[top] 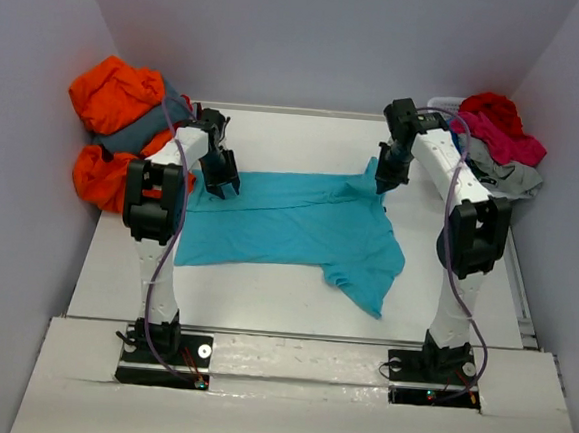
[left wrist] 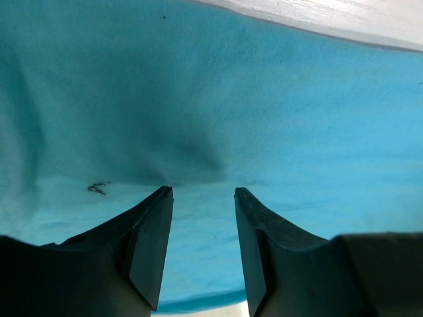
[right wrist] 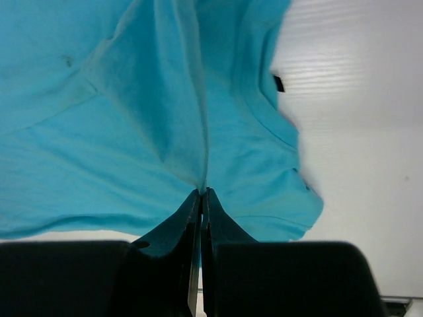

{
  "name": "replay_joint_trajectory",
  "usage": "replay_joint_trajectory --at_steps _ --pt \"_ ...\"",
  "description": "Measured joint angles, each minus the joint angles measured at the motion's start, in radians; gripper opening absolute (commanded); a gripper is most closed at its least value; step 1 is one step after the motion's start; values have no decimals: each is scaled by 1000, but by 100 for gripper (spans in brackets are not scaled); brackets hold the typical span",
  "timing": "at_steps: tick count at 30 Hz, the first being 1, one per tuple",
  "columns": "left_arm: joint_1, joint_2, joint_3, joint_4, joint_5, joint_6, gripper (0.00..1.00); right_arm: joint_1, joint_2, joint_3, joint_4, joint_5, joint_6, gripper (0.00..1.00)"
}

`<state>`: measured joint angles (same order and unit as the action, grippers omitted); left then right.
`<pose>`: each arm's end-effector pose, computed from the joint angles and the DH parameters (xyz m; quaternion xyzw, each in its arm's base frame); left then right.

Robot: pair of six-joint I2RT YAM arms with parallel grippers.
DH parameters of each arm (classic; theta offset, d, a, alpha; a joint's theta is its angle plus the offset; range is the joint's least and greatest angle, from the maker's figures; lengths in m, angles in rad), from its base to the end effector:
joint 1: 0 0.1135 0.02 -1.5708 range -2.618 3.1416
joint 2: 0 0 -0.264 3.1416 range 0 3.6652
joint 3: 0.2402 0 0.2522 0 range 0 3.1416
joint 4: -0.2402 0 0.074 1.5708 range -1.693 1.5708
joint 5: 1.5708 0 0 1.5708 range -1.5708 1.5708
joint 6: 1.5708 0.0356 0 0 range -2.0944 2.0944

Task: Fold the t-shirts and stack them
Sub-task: Fold the flattened T-shirt at the center of the board.

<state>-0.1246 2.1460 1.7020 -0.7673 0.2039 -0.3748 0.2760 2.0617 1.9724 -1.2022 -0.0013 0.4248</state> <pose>0.4445 -0.0629 0.1821 -0.1041 0.9734 -0.1410 0.1476 0.4079 0.1156 0.2789 0.0735 0.9875 0.0484 0.1305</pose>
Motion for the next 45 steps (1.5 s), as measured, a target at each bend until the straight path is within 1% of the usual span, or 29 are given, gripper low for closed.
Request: replay_joint_trajectory --at_steps 4,7,13,16,22,26,29,37,41,44,45 --pt "-11 0 0 0 14 2 53 -26 -58 -42 -2 31 19 7" --pt "-52 1 14 -4 34 12 53 -28 -69 -51 0 32 24 7" --pt "-210 26 113 0 89 48 53 -26 -59 -73 5 27 24 7" --pt "-298 48 179 9 143 63 53 -26 -53 -84 11 27 24 7" --pt "-385 111 291 53 259 66 52 -26 -35 -91 20 25 24 7" --pt "-410 154 331 91 312 61 52 -26 -5 -81 24 20 23 7" --pt "-422 179 336 106 324 60 52 -26 23 -65 24 21 21 7" --pt "-422 194 332 107 308 67 51 -26 19 -67 16 38 20 7" --pt "-407 194 304 117 274 63 51 -26 20 -61 16 32 17 7" --pt "-389 194 287 117 241 59 52 -26 58 28 -12 23 11 7" --pt "-383 194 285 114 232 58 51 -26 93 108 -32 21 6 7"
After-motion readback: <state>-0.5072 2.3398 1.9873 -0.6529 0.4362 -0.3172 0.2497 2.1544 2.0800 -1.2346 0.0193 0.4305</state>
